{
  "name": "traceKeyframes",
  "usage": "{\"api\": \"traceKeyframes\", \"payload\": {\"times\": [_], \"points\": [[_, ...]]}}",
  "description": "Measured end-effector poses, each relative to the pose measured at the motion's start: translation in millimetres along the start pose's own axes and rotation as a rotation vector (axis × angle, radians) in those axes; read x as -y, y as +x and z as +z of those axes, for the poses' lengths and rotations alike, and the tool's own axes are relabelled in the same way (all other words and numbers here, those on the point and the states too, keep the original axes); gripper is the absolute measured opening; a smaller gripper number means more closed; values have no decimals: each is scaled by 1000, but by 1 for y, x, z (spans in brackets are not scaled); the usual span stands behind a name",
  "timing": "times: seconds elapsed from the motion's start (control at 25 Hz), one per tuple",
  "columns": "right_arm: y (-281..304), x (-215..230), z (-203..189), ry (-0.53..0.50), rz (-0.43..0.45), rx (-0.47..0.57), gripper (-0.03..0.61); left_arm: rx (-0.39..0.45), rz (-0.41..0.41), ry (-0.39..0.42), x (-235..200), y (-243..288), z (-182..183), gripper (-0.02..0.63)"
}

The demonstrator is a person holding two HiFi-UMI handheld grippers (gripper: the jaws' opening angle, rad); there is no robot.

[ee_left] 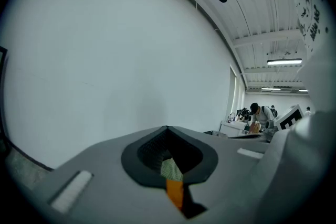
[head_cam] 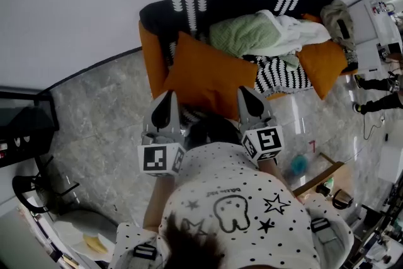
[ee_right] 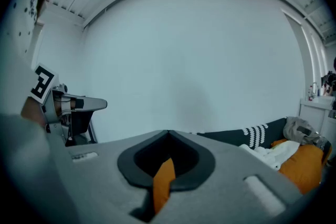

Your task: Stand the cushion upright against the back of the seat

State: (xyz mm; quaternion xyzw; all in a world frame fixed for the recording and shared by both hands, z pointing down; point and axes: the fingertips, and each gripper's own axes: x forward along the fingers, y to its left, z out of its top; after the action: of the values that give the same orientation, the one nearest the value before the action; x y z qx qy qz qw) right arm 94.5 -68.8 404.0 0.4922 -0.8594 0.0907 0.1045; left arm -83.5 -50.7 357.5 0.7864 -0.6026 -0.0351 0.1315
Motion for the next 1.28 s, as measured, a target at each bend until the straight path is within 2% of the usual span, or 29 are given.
{"api": "traceKeyframes", "payload": {"times": [0.8,1.04,1.28], "points": [[77,59,31,-39,199,9,-3,55,187,3,9,68,21,-3],[87,68,32,-46,230,6,-3,64,199,19,16,76,22,-3],[85,74,32,-32,207,-2,-3,66,172,19,19,81,24,-3]]}}
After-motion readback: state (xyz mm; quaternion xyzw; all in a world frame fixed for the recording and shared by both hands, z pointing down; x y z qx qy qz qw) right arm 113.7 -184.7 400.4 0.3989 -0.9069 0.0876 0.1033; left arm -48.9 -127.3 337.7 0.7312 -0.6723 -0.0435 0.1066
